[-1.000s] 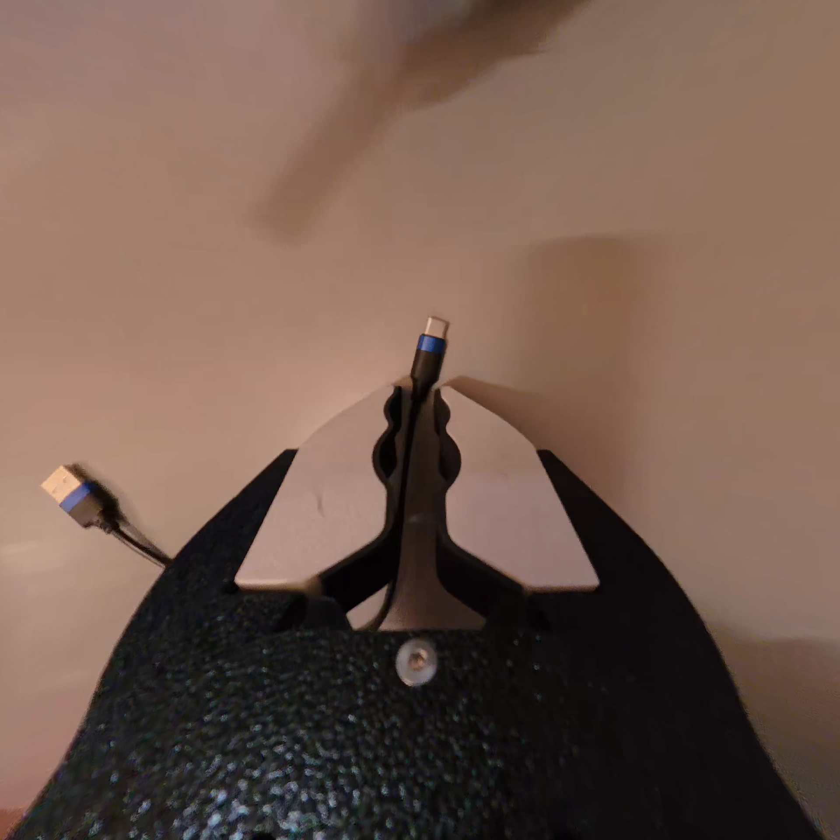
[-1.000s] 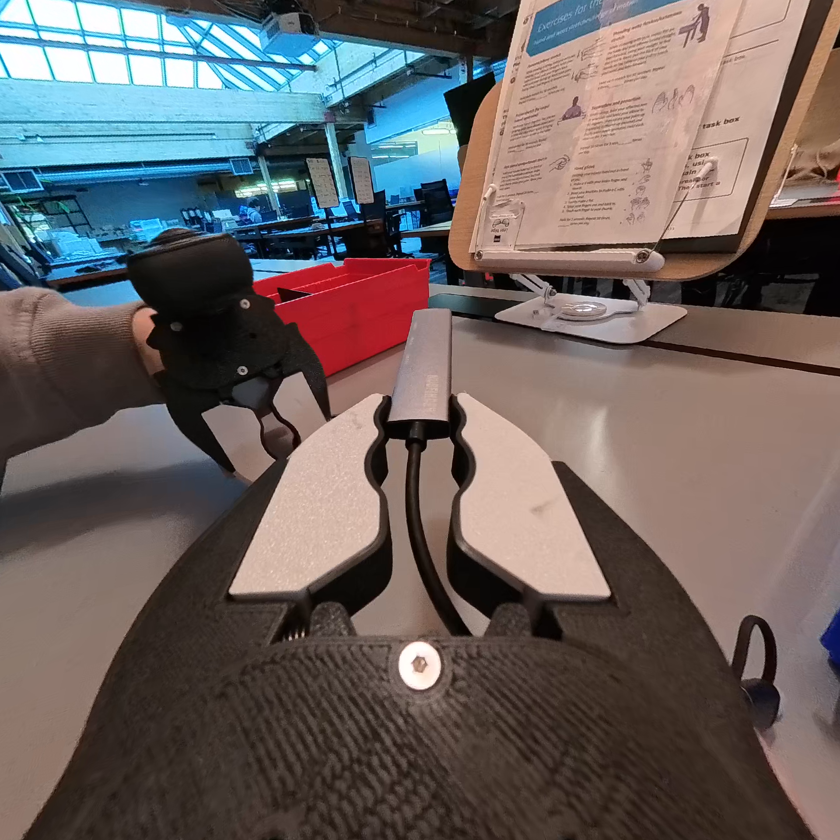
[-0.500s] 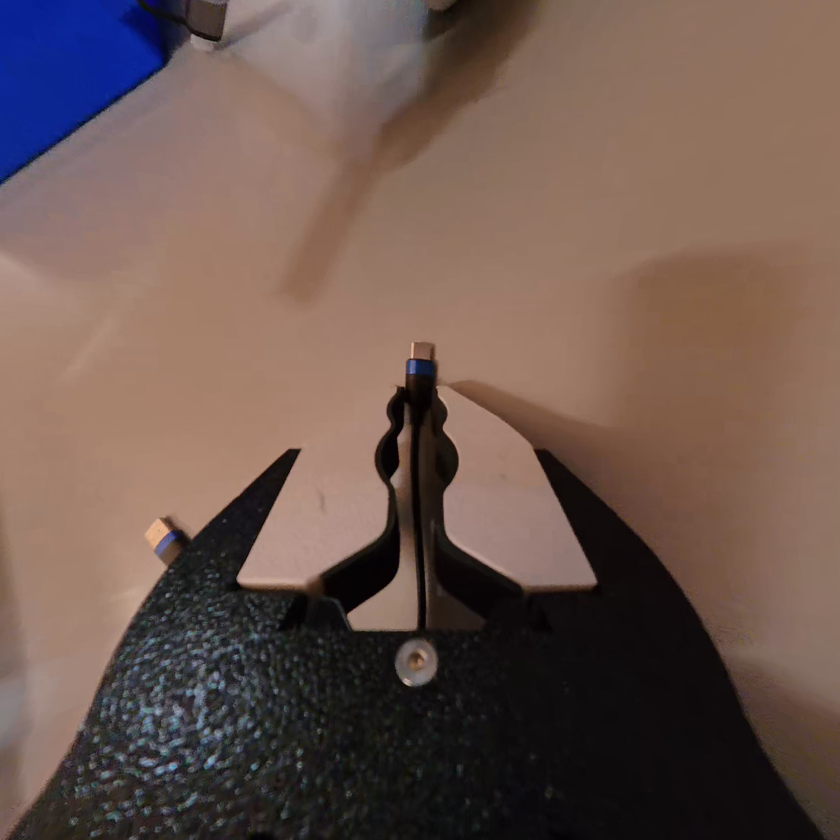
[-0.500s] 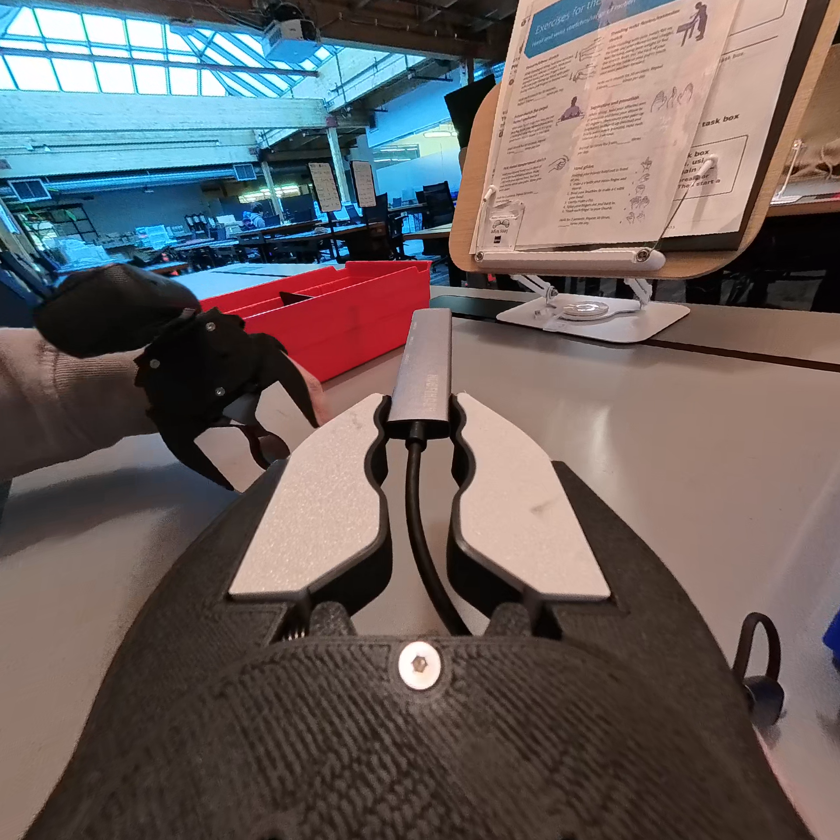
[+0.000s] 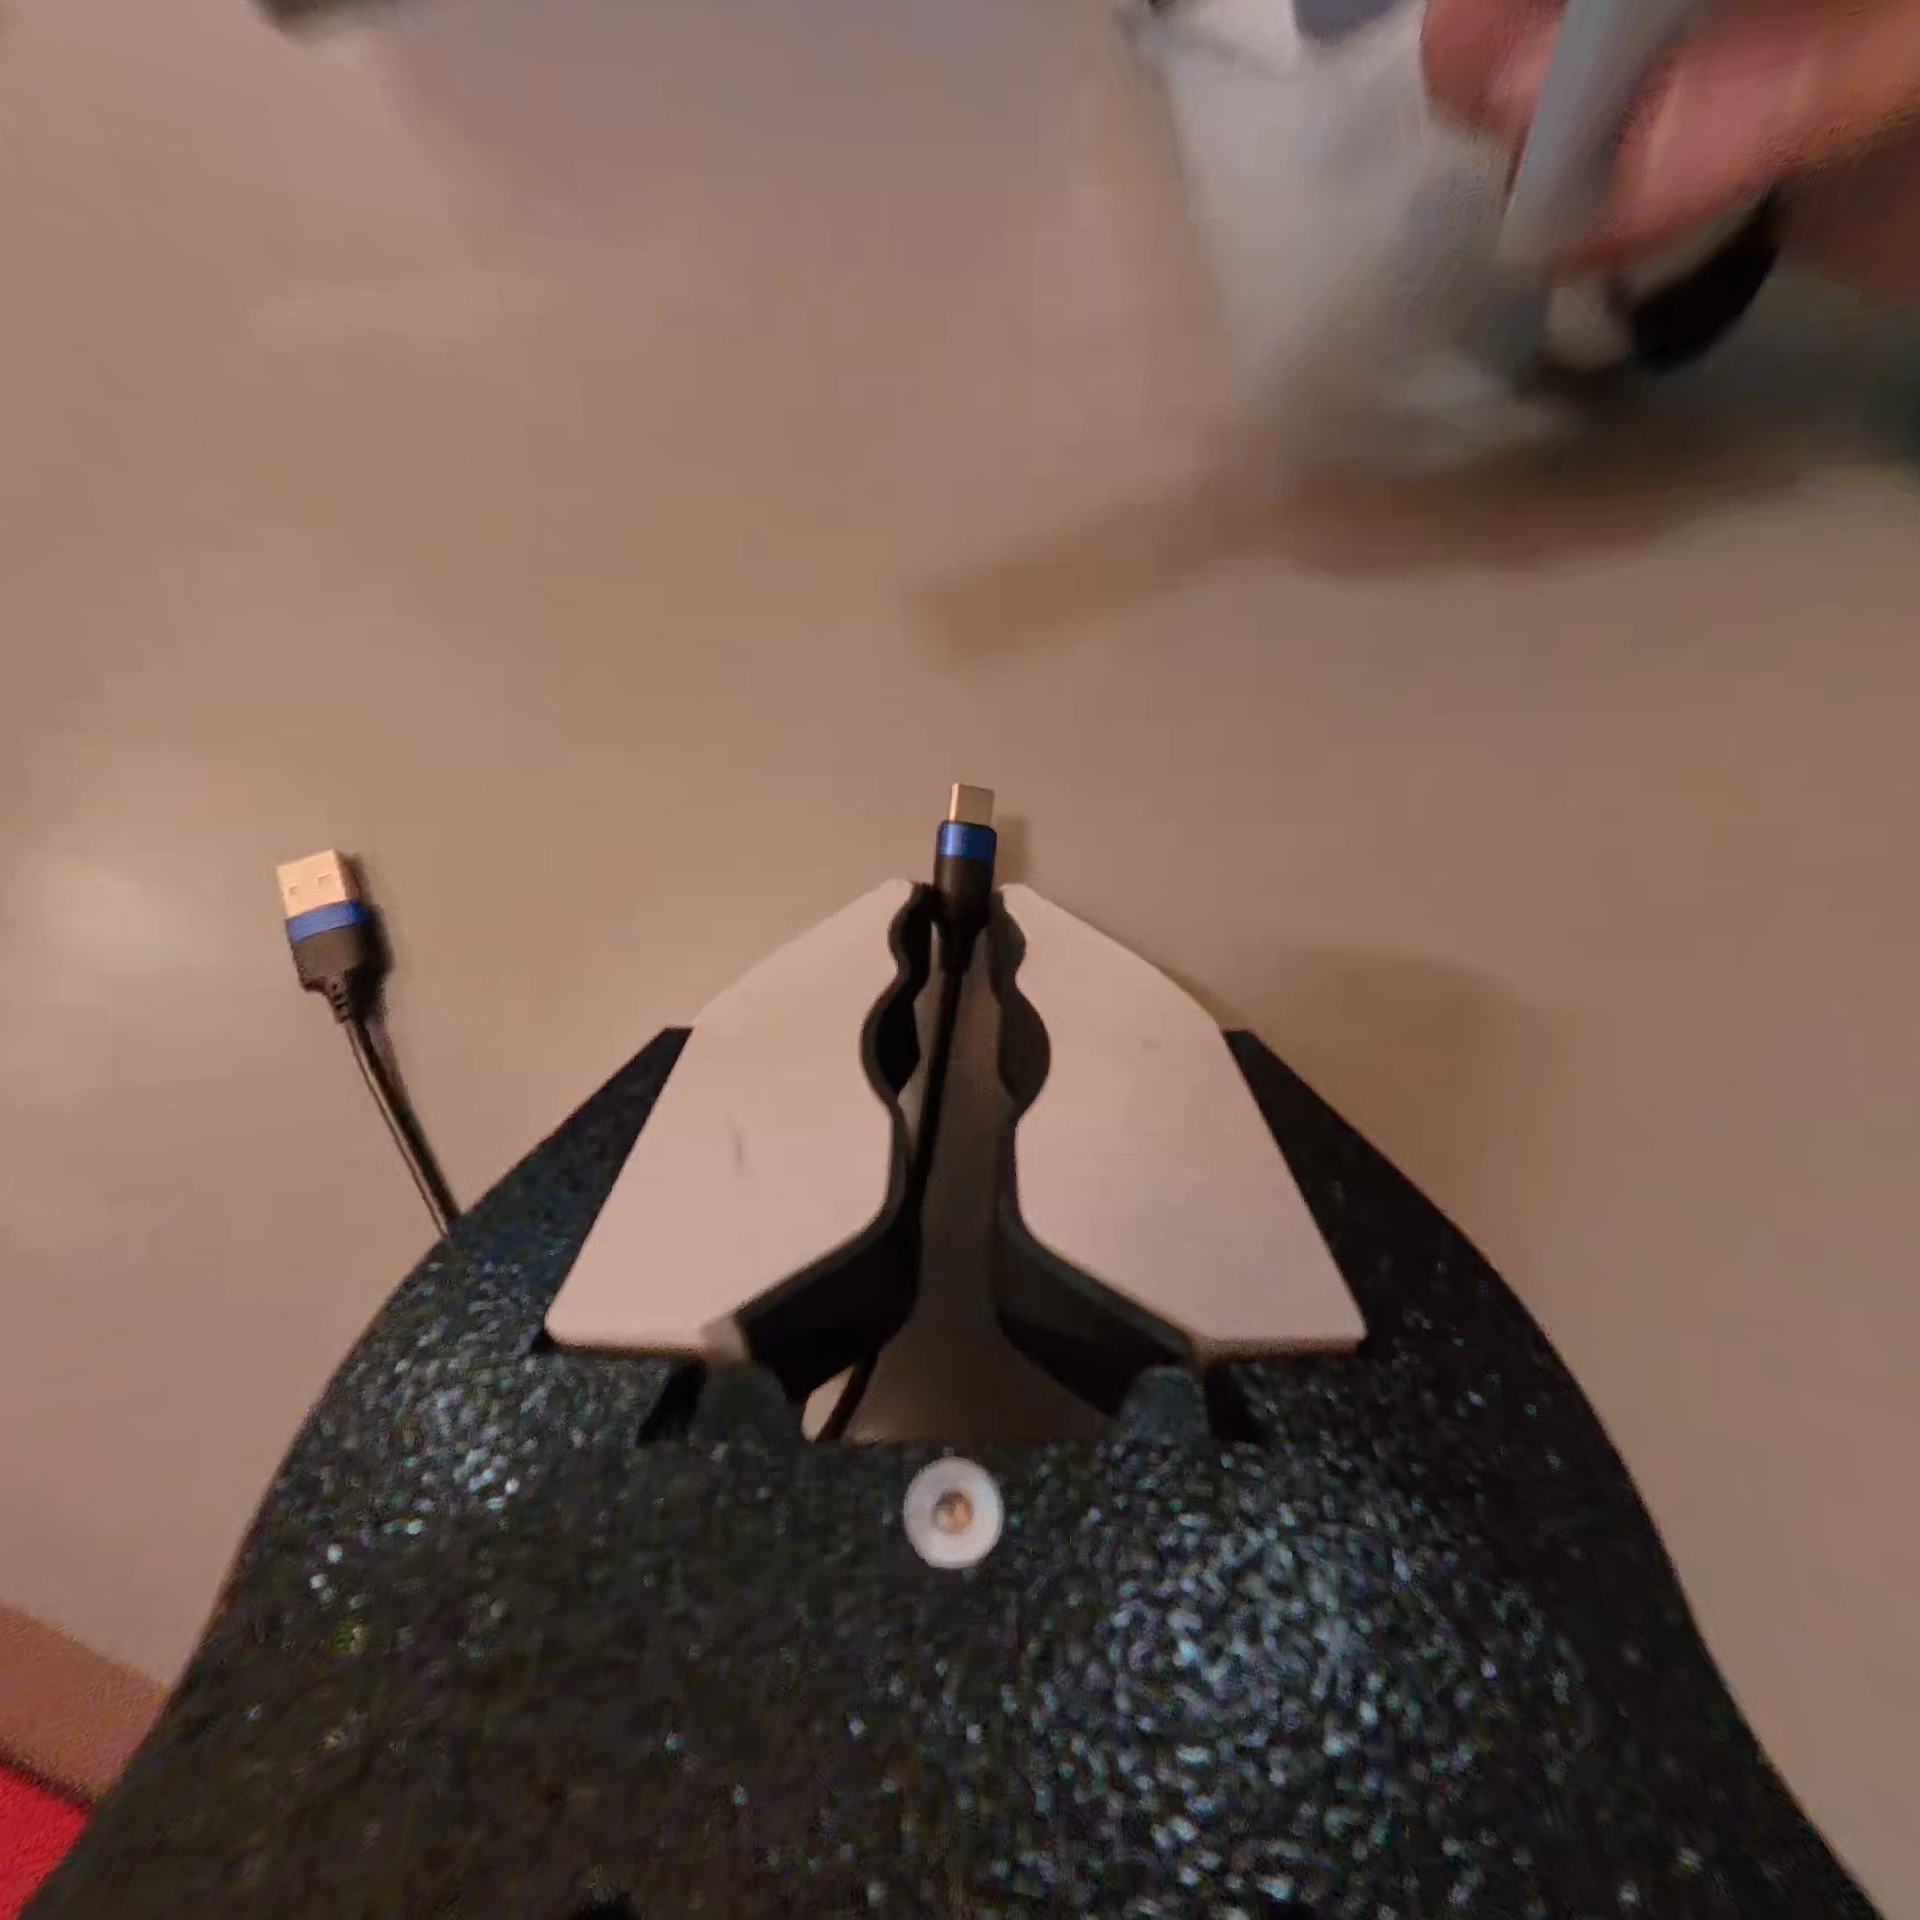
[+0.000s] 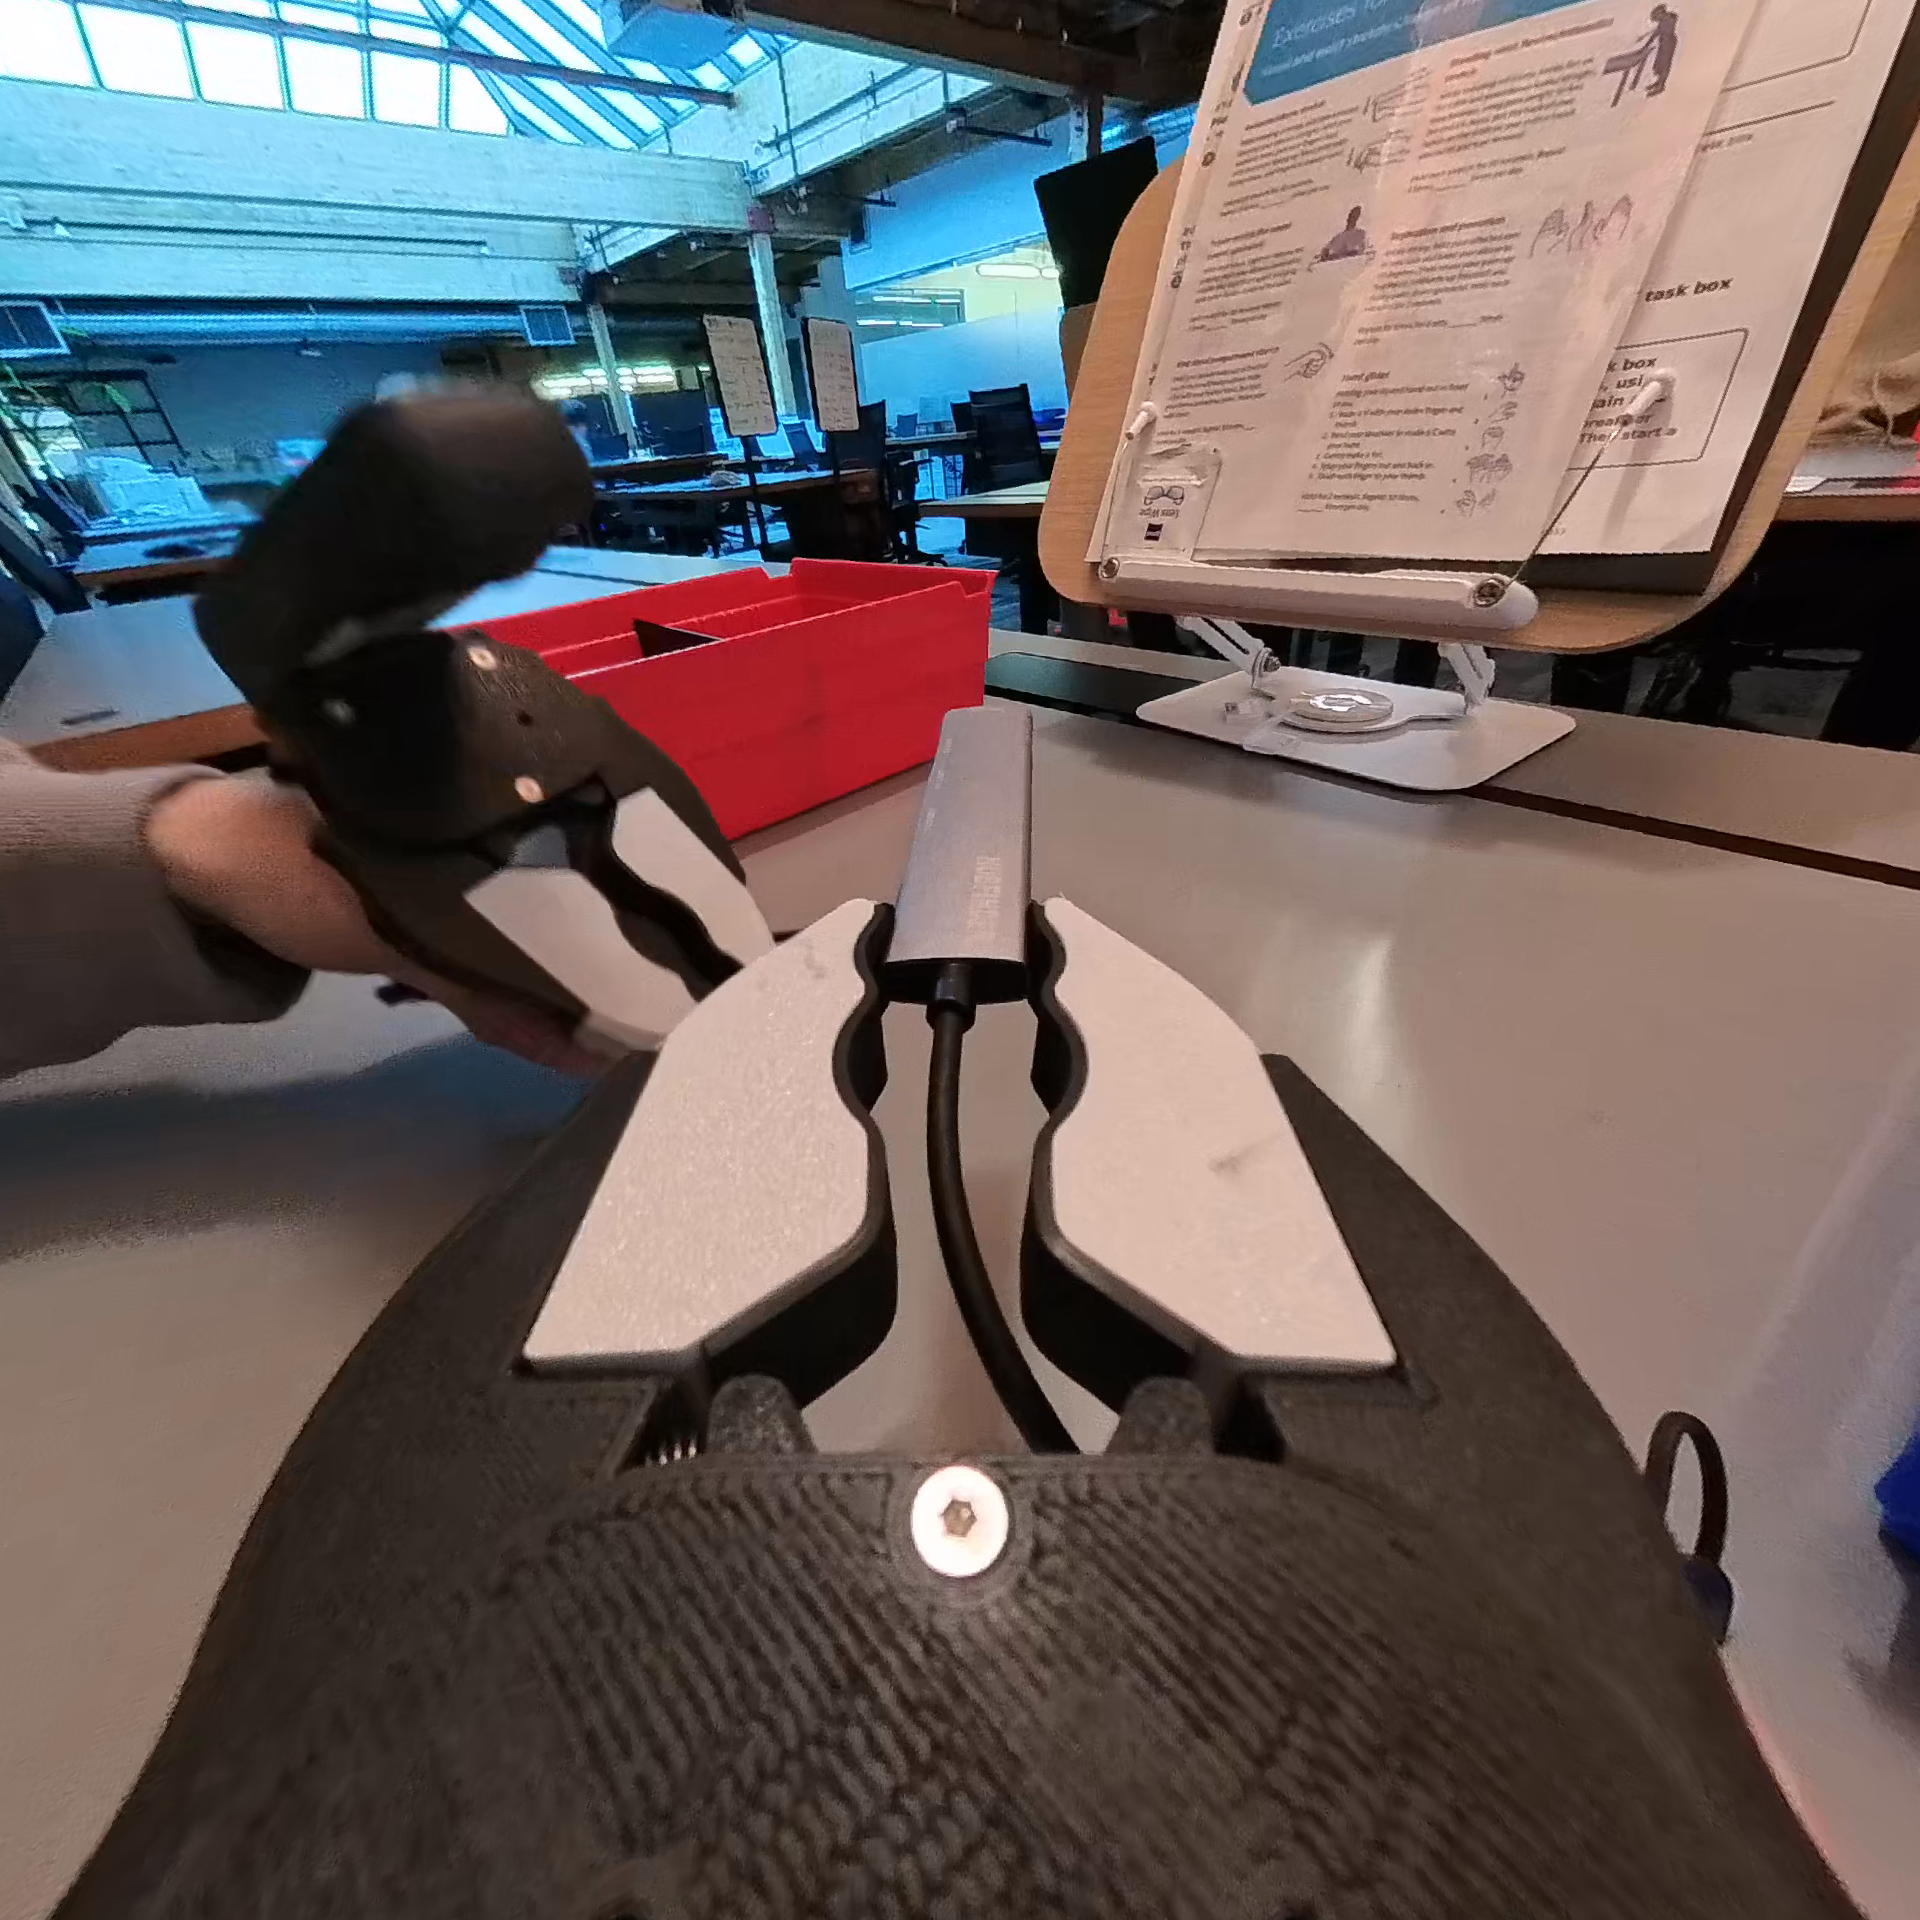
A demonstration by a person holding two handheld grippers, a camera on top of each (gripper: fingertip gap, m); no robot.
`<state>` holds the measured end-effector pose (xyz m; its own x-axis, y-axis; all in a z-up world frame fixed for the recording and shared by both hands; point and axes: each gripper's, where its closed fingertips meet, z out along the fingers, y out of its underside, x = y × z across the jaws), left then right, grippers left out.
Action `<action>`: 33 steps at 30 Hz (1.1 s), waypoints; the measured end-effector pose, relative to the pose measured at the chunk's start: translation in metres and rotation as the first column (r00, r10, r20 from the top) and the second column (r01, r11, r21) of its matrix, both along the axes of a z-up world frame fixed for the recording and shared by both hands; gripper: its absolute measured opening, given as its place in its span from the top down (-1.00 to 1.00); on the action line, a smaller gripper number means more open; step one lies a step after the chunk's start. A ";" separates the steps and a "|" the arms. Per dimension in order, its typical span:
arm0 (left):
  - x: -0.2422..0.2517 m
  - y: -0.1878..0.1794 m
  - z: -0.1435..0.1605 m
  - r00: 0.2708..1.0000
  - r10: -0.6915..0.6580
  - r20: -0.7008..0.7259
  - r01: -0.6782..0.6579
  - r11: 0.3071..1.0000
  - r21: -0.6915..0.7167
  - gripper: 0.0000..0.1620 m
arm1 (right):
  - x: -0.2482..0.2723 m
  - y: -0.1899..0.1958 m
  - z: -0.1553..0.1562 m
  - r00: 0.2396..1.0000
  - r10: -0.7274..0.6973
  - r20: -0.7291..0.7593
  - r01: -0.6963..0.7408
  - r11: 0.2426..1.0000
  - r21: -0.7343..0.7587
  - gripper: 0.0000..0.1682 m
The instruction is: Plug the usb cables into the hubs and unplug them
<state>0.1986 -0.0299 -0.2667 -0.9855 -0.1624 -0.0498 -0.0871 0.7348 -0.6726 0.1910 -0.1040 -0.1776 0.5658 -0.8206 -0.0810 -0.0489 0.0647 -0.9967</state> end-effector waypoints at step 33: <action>-0.010 -0.038 0.081 0.930 0.188 -0.316 -0.247 0.956 -0.157 0.88 | 0.001 0.011 -0.006 0.997 -0.051 0.055 0.060 0.984 -0.167 0.71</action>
<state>0.1889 -0.0674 -0.1862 -0.8900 -0.3517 0.2902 -0.4456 0.5359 -0.7171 0.1915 -0.0929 -0.1836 0.5186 -0.8504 0.0888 0.0006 -0.1035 -0.9946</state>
